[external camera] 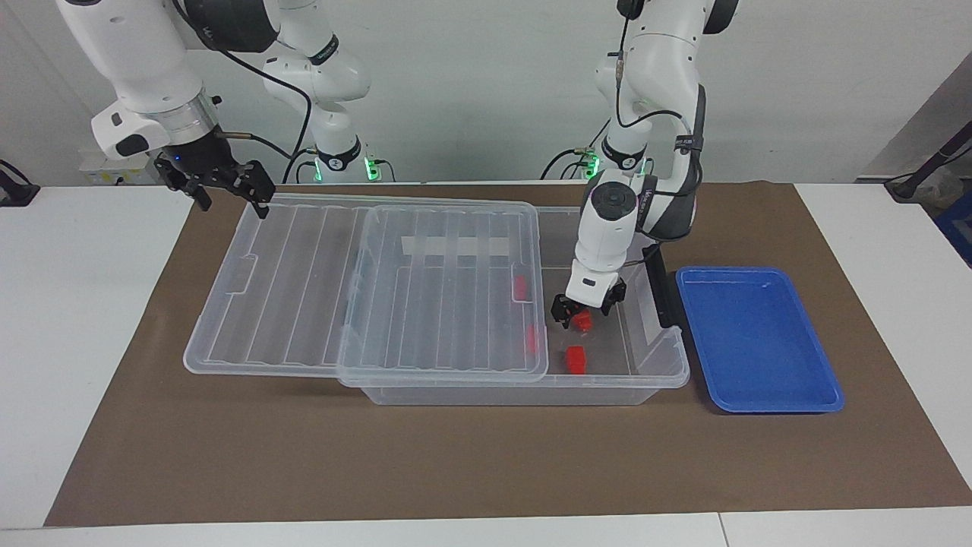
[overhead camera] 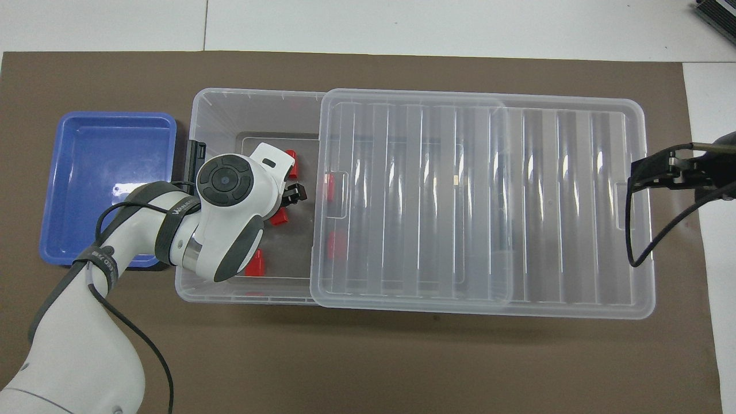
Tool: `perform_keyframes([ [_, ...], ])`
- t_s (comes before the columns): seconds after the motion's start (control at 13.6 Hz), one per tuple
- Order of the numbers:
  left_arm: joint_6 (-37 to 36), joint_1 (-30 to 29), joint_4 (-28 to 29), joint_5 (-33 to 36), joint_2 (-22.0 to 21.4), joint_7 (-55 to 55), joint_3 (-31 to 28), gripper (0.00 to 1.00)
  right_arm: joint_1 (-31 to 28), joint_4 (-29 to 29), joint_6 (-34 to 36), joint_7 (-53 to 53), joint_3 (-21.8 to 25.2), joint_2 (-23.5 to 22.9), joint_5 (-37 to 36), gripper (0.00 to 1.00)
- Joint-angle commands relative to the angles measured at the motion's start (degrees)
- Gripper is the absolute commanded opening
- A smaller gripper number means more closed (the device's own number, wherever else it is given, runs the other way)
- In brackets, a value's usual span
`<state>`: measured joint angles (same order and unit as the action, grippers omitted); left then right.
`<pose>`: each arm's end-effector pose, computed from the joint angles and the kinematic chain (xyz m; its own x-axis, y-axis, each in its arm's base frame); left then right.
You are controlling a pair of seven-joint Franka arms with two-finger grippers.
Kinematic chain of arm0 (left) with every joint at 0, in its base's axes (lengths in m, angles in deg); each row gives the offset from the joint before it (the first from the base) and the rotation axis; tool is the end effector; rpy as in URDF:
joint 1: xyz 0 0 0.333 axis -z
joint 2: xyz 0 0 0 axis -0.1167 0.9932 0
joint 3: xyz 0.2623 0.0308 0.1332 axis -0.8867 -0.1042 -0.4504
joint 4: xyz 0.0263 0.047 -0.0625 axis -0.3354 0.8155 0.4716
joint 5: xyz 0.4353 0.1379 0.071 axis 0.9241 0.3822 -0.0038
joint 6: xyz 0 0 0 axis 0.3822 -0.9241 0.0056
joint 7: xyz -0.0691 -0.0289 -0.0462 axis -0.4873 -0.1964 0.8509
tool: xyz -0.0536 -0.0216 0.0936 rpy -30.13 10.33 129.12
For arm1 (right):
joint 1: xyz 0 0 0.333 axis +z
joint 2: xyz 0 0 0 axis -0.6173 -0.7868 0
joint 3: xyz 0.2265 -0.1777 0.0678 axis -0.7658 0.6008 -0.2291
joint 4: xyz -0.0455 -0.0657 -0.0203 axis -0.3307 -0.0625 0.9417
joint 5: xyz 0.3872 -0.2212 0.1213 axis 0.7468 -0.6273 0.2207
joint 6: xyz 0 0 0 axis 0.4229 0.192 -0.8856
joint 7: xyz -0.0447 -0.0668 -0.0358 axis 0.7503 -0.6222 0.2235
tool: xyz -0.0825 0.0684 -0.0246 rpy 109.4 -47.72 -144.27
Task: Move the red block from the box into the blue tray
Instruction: 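Grasp the red block nearest the tray with the left gripper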
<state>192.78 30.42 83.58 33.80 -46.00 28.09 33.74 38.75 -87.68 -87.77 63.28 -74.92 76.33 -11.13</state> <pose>0.5907 -0.2809 0.2445 0.9699 0.2311 0.0768 0.2326 -0.9725 -0.0106 0.6237 -0.0004 0.5976 0.9825 -0.1841 -0.0273 -0.1833 -0.9826 0.0312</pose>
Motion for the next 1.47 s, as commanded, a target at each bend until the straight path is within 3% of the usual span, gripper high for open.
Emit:
perform_keyframes([
  [0.0,1.9,0.4,2.5,1.2,-1.2,-1.1,-0.4,0.87,-0.6,-1.1,0.2,0.1,-0.3,1.0,0.3,1.00],
  [0.22,2.1,0.6,2.6,1.2,-1.1,-1.2,-0.4,0.64,-0.6,-1.2,-0.4,0.0,-0.2,1.0,0.3,1.00],
  [0.29,1.9,0.7,2.6,1.2,-1.2,-1.1,-0.4,0.47,-0.7,-1.3,-0.8,-0.1,-0.2,1.0,0.3,1.00],
  [0.44,1.3,0.7,2.5,1.2,-1.2,-1.1,-0.4,0.04,-0.7,-1.6,-1.4,-0.3,-0.2,1.0,0.3,1.00],
  [0.51,1.1,0.7,2.5,1.2,-1.2,-1.1,-0.4,0.00,-0.8,-2.4,-2.2,-0.2,-0.2,1.4,0.3,1.00],
  [0.81,-5.5,0.3,-1.8,1.1,-1.2,-1.2,-0.4,0.00,-1.9,-3.0,-2.9,0.1,-0.2,1.7,0.2,1.00],
  [0.88,-9.0,0.1,-4.4,0.6,-1.5,-1.5,-0.4,0.00,-2.0,-3.5,-3.5,0.2,-0.2,1.7,0.2,0.79],
  [0.96,-12.6,-0.1,-7.2,0.5,-1.8,-1.5,-0.4,0.00,-2.0,-4.3,-4.5,0.2,-0.1,2.0,0.2,0.35],
  [1.03,-16.2,-0.4,-9.8,0.2,-2.1,-1.4,-0.5,0.00,-2.3,-5.4,-5.3,0.1,-0.1,2.4,0.2,0.00],
  [1.4,-29.5,-5.2,-21.6,-3.9,-3.2,-0.9,-0.5,0.00,-6.2,-11.7,-12.1,0.0,-0.1,3.5,0.1,0.00],
])
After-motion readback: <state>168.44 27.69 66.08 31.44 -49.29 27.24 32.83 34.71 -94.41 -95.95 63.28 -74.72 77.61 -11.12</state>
